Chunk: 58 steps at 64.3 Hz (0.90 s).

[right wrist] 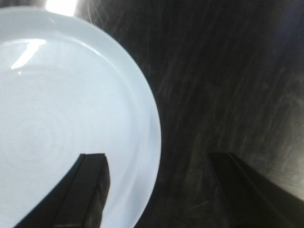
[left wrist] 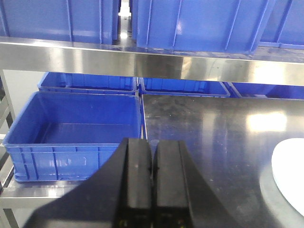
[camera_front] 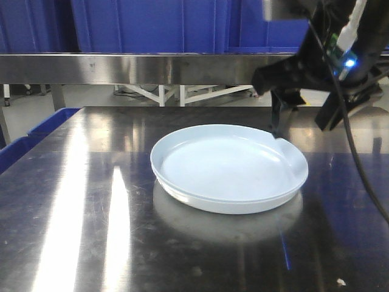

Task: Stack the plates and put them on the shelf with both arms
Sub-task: 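Grasp the rim of the stacked plates with the right gripper and lift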

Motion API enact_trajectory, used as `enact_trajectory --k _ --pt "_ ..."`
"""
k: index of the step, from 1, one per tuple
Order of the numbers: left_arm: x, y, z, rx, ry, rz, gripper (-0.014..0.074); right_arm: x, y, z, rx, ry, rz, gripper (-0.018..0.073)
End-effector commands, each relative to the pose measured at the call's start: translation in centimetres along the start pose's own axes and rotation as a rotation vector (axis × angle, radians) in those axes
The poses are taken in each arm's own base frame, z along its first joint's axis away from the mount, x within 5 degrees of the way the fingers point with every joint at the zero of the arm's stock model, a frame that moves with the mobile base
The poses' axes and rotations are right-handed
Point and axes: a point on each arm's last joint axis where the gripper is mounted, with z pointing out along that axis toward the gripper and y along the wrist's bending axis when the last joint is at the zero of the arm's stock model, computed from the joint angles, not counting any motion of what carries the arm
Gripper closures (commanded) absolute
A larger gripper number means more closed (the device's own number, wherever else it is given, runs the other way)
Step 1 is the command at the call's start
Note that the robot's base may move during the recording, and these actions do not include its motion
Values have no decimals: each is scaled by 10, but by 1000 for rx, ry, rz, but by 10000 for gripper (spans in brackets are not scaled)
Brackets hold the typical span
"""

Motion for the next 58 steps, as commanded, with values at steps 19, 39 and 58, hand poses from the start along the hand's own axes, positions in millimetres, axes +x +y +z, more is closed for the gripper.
enact_trajectory --k 19,39,58 --pt "-17 -1 -2 10 -110 -3 512 -6 3 19 -2 3 -10 48" --pt "-17 -1 -2 10 -110 -3 513 -12 5 17 -23 -61 -10 480" --pt "-17 -1 -2 10 -110 -3 512 -28 0 -45 -38 -294 -50 510"
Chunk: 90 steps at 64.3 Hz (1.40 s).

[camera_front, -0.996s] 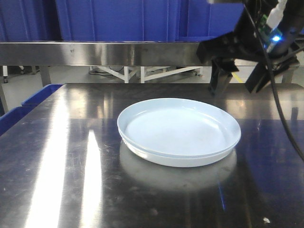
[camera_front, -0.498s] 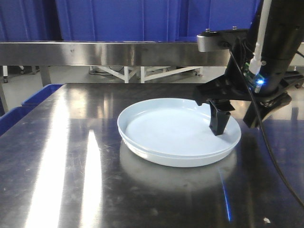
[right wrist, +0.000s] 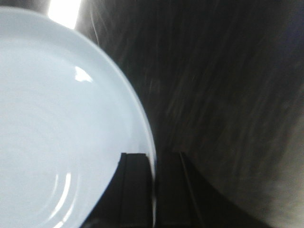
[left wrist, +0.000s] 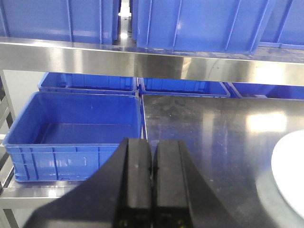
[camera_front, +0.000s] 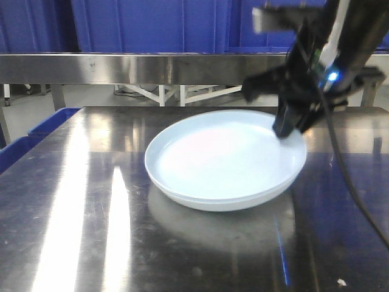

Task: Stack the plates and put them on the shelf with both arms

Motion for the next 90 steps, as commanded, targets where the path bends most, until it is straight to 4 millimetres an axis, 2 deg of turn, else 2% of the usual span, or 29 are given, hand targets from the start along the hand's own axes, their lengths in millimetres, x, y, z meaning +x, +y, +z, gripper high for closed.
enact_trajectory --k 1,13,18,26,37,49,61,68,90 --pt "-17 -1 -2 10 -110 -3 512 -25 -2 -52 -21 -239 -50 510" --pt "-17 -1 -2 10 -110 -3 512 -28 -8 -120 -40 -429 -41 510" --pt "-17 -1 -2 10 -110 -3 512 -25 -11 -142 -46 -482 -34 510" --pt "-17 -1 -2 10 -110 -3 513 -15 -17 -174 -51 -554 -22 510" --pt "-17 -1 -2 10 -110 -3 512 11 -36 -203 -15 -629 20 510" --pt "-17 -1 -2 10 -110 -3 512 57 -63 -223 88 -700 102 510" --pt "-17 -1 -2 10 -110 -3 512 95 -71 -235 145 -762 143 510" --pt "-17 -1 -2 10 -110 -3 513 100 -71 -237 146 -776 146 510" --pt "-17 -1 -2 10 -110 -3 512 99 -70 -238 128 -789 156 510"
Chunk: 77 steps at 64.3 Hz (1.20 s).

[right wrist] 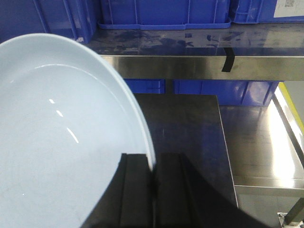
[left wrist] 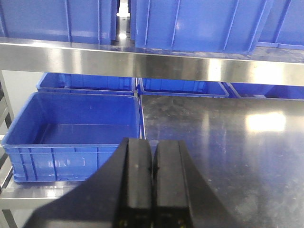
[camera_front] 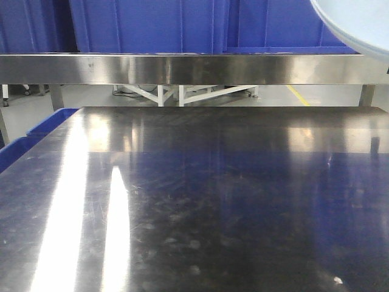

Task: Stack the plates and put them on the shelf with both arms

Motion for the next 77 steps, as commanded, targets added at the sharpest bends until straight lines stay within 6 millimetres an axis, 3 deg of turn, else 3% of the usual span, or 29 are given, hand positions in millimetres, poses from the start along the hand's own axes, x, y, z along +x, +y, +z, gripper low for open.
enact_trajectory --k 1,77 --pt "-17 -1 -2 10 -109 -3 512 -18 3 -5 -28 -131 -1 510" --pt "-17 -1 -2 10 -109 -3 512 -17 3 -5 -27 -128 -1 510"
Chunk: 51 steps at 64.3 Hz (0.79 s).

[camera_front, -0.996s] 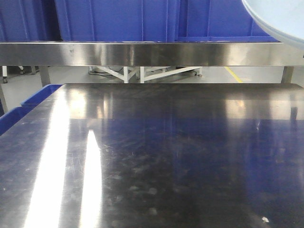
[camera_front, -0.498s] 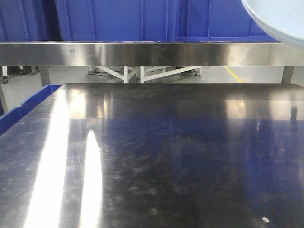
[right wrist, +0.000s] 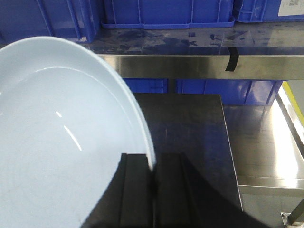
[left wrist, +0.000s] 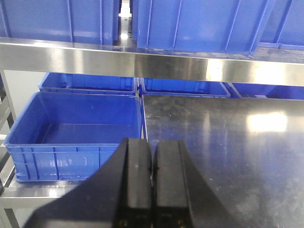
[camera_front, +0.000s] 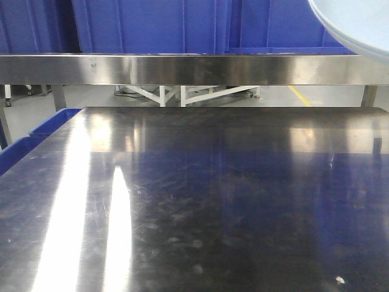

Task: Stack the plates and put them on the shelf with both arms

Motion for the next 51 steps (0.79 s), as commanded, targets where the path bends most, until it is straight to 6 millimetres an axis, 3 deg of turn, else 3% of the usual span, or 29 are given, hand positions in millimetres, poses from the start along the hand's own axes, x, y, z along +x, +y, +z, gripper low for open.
enact_trajectory --k 1,51 --pt "-17 -1 -2 10 -109 -3 512 -18 2 -5 -25 -129 -4 510" --pt "-17 -1 -2 10 -109 -3 512 -18 2 -5 -25 -130 -4 510"
